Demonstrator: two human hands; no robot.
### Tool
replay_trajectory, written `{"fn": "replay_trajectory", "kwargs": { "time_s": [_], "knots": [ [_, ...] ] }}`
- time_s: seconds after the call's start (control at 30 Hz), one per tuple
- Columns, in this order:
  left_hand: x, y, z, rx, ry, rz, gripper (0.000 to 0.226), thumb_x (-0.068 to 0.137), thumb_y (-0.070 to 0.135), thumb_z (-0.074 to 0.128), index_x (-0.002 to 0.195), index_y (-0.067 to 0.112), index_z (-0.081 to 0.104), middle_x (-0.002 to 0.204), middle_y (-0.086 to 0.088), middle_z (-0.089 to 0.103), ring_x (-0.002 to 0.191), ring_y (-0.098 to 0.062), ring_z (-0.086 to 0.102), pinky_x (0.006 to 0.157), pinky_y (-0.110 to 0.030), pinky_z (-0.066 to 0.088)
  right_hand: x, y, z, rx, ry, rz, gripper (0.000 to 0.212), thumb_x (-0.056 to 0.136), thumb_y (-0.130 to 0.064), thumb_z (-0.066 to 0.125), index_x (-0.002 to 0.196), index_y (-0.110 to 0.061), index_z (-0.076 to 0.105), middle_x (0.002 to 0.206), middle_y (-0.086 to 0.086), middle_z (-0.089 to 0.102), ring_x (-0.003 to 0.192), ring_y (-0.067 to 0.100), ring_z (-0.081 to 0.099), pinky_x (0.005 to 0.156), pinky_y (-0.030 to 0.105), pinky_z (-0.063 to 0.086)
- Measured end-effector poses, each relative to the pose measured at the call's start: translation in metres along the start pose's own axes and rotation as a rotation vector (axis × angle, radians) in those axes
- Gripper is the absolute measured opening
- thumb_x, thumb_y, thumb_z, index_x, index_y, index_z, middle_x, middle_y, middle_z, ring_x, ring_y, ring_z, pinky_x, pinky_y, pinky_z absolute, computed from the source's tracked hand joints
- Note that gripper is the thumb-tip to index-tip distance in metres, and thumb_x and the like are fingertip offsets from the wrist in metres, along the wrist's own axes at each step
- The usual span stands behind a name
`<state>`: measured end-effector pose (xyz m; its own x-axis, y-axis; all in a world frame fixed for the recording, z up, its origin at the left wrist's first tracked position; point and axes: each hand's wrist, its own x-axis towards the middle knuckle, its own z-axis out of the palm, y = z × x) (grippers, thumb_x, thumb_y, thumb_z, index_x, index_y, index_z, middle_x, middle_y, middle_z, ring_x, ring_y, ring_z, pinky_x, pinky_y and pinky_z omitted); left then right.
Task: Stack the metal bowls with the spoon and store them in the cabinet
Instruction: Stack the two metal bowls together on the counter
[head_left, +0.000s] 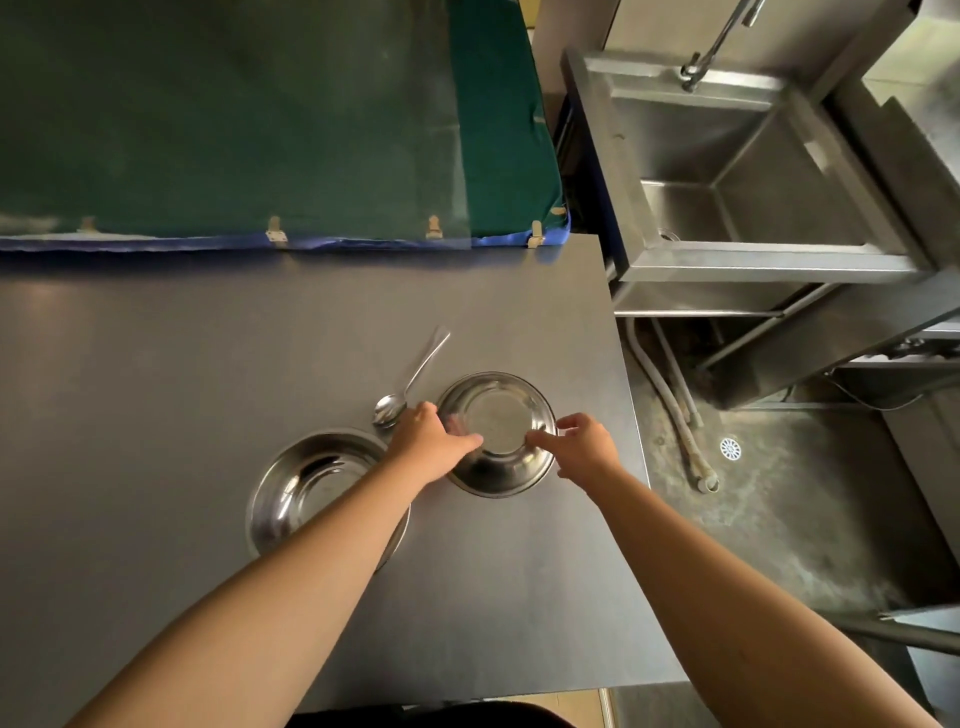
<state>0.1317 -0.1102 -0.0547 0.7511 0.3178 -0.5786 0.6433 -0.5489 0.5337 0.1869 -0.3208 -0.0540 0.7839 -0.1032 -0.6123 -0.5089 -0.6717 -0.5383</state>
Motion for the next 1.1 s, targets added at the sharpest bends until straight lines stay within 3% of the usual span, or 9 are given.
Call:
{"fn": "replay_trajectory", "kwargs": {
  "time_s": [0.13, 0.23, 0.3, 0.5, 0.63, 0.77, 0.93, 1.03, 1.1],
  "knots": [
    [0.013, 0.000, 0.003, -0.022, -0.023, -0.076, 0.086, 0.063, 0.062, 0.079, 0.127, 0.011, 0.052, 0.131, -0.011, 0.057, 0.115, -0.029, 0.058, 0.087, -0.034, 0.045, 0.006, 0.003, 0.001, 0.091, -0.041, 0.057, 0.065, 0.074, -0.043, 0.087, 0.125, -0.013, 0.059, 0.098, 0.003, 0.068, 0.076, 0.018, 0.068, 0.082, 0.045, 0.062],
    [0.018, 0.001, 0.005, -0.069, -0.013, -0.097, 0.080, 0.060, 0.061, 0.081, 0.118, 0.013, 0.055, 0.126, -0.009, 0.058, 0.109, -0.026, 0.059, 0.085, -0.032, 0.046, 0.008, 0.002, 0.001, 0.217, -0.086, 0.089, 0.066, 0.074, -0.035, 0.089, 0.128, -0.012, 0.058, 0.114, 0.012, 0.069, 0.092, 0.024, 0.070, 0.073, 0.039, 0.063],
    [0.019, 0.001, 0.005, -0.127, -0.022, -0.117, 0.088, 0.059, 0.057, 0.085, 0.127, 0.011, 0.052, 0.131, -0.008, 0.057, 0.108, -0.023, 0.057, 0.087, -0.031, 0.044, 0.009, 0.002, 0.000, 0.273, -0.113, 0.107, 0.068, 0.074, -0.031, 0.090, 0.130, -0.012, 0.056, 0.116, 0.014, 0.069, 0.102, 0.027, 0.071, 0.070, 0.035, 0.062],
    [0.023, 0.002, -0.002, -0.147, -0.099, -0.148, 0.102, 0.059, 0.052, 0.087, 0.140, 0.011, 0.041, 0.140, -0.005, 0.049, 0.110, -0.022, 0.050, 0.087, -0.032, 0.038, 0.011, 0.005, -0.005, 0.391, -0.205, 0.146, 0.076, 0.074, -0.026, 0.091, 0.135, -0.007, 0.049, 0.112, 0.016, 0.069, 0.082, 0.022, 0.069, 0.077, 0.038, 0.063],
    [0.025, 0.000, -0.003, -0.155, -0.143, -0.165, 0.106, 0.052, 0.054, 0.088, 0.138, 0.013, 0.043, 0.121, 0.003, 0.043, 0.104, -0.018, 0.045, 0.087, -0.032, 0.038, 0.014, 0.006, -0.009, 0.465, -0.250, 0.156, 0.046, 0.089, -0.026, 0.079, 0.120, 0.004, 0.062, 0.095, 0.012, 0.067, 0.073, 0.022, 0.061, 0.080, 0.041, 0.062],
    [0.025, -0.004, -0.004, -0.169, -0.194, -0.170, 0.087, 0.038, 0.058, 0.085, 0.112, 0.021, 0.054, 0.119, 0.002, 0.060, 0.104, -0.019, 0.060, 0.093, -0.037, 0.050, 0.007, 0.007, -0.012, 0.482, -0.256, 0.162, 0.024, 0.104, -0.022, 0.055, 0.096, -0.005, 0.069, 0.074, 0.005, 0.071, 0.063, 0.019, 0.064, 0.078, 0.041, 0.061],
    [0.017, -0.001, -0.014, -0.270, -0.193, -0.127, 0.073, 0.045, 0.058, 0.074, 0.108, 0.023, 0.058, 0.108, -0.001, 0.065, 0.102, -0.022, 0.064, 0.093, -0.043, 0.055, -0.011, -0.002, -0.016, 0.496, -0.225, 0.034, 0.019, 0.104, -0.021, 0.054, 0.096, -0.008, 0.067, 0.083, 0.011, 0.068, 0.056, 0.016, 0.056, 0.080, 0.041, 0.061],
    [0.007, 0.009, -0.027, -0.590, -0.155, -0.126, 0.052, 0.054, 0.061, 0.058, 0.090, 0.025, 0.064, 0.100, -0.004, 0.067, 0.092, -0.024, 0.066, 0.088, -0.044, 0.057, -0.029, -0.016, -0.024, 0.445, -0.194, -0.152, 0.017, 0.102, -0.019, 0.058, 0.090, -0.011, 0.068, 0.079, 0.010, 0.067, 0.052, 0.014, 0.060, 0.070, 0.034, 0.063],
    [0.001, 0.014, -0.040, -0.768, -0.133, -0.162, 0.063, 0.054, 0.075, 0.050, 0.090, 0.026, 0.067, 0.101, -0.004, 0.068, 0.089, -0.025, 0.066, 0.078, -0.037, 0.052, -0.044, -0.024, -0.029, 0.371, -0.184, -0.304, 0.015, 0.100, -0.014, 0.061, 0.089, -0.014, 0.070, 0.073, 0.003, 0.071, 0.056, 0.013, 0.066, 0.068, 0.028, 0.061]
  ]
}}
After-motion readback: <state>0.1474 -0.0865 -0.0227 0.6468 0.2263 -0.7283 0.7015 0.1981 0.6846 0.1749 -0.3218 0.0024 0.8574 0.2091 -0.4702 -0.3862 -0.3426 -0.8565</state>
